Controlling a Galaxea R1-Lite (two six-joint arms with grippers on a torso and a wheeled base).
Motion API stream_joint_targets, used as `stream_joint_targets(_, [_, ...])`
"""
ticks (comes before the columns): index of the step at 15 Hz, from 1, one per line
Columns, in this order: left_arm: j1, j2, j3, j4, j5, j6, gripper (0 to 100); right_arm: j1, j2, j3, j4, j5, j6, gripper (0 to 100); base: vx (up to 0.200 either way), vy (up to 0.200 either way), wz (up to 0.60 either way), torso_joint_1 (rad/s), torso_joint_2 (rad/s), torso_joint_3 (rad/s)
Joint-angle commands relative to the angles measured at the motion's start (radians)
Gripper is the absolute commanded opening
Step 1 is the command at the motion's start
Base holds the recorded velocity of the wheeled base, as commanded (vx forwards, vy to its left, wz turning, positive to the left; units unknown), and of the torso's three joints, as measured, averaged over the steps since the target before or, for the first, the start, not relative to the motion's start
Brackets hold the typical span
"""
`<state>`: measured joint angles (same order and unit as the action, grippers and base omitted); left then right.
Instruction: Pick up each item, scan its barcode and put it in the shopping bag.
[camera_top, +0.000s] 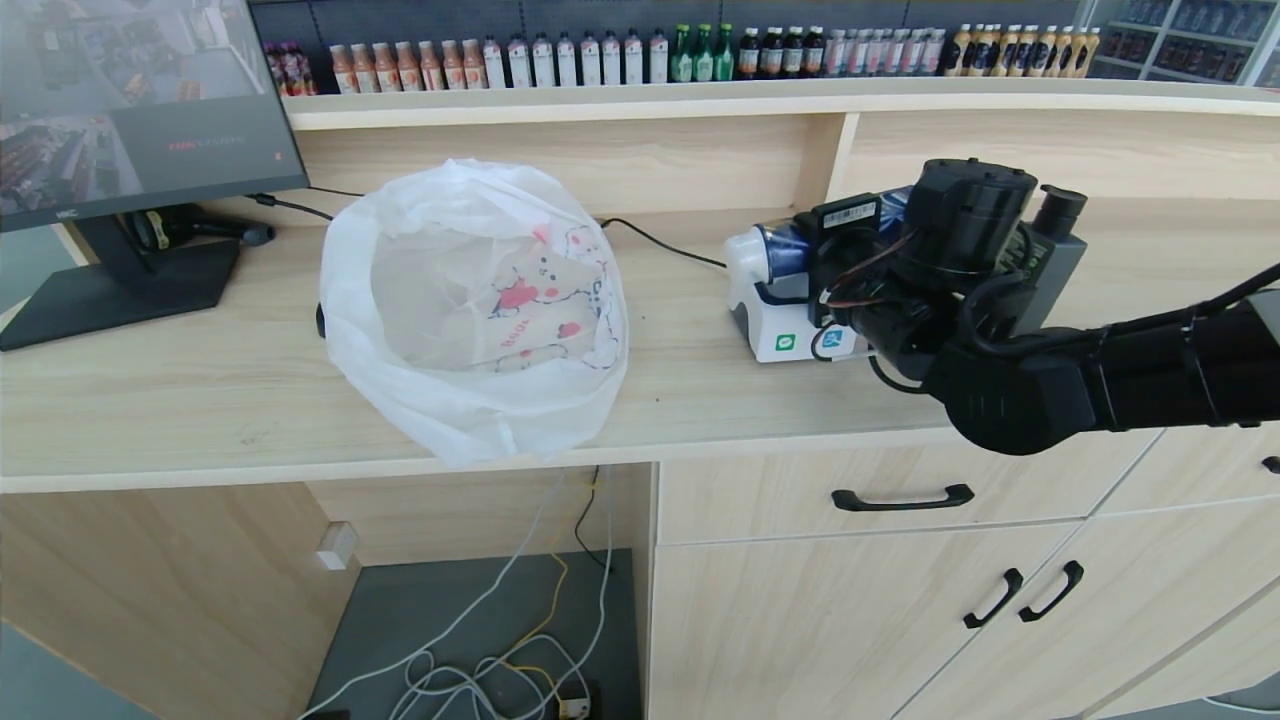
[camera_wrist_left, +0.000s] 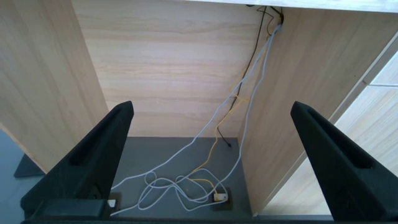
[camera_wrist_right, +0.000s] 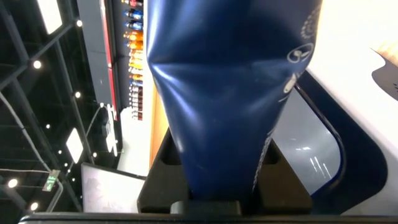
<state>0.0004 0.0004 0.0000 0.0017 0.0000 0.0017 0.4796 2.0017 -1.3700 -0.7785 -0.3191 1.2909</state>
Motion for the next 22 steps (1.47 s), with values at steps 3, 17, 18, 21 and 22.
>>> stream_joint_targets(3, [0.001,0.0,0.0,0.0,0.0,0.0,100,0.001,-0.027,0.002,0.001,-0.001,-0.002,0,0.0,0.0,0.0,0.0,0.0,0.0])
stream_joint_targets(17, [0.001,0.0,0.0,0.0,0.0,0.0,100,0.191,-0.167,0.028,-0.004,-0.078,-0.55,0,0.0,0.0,0.0,0.0,0.0,0.0])
stream_joint_targets(18, [0.001,0.0,0.0,0.0,0.0,0.0,100,0.205,-0.169,0.034,-0.01,-0.078,-0.627,0,0.0,0.0,0.0,0.0,0.0,0.0])
stream_joint_targets(21, [0.001,0.0,0.0,0.0,0.0,0.0,100,0.257,-0.152,0.069,-0.127,-0.08,-0.926,0,0.0,0.0,0.0,0.0,0.0,0.0])
stream_joint_targets(22, [0.0,0.0,0.0,0.0,0.0,0.0,100,0.257,-0.149,0.098,-0.185,-0.078,-1.038,0,0.0,0.0,0.0,0.0,0.0,0.0])
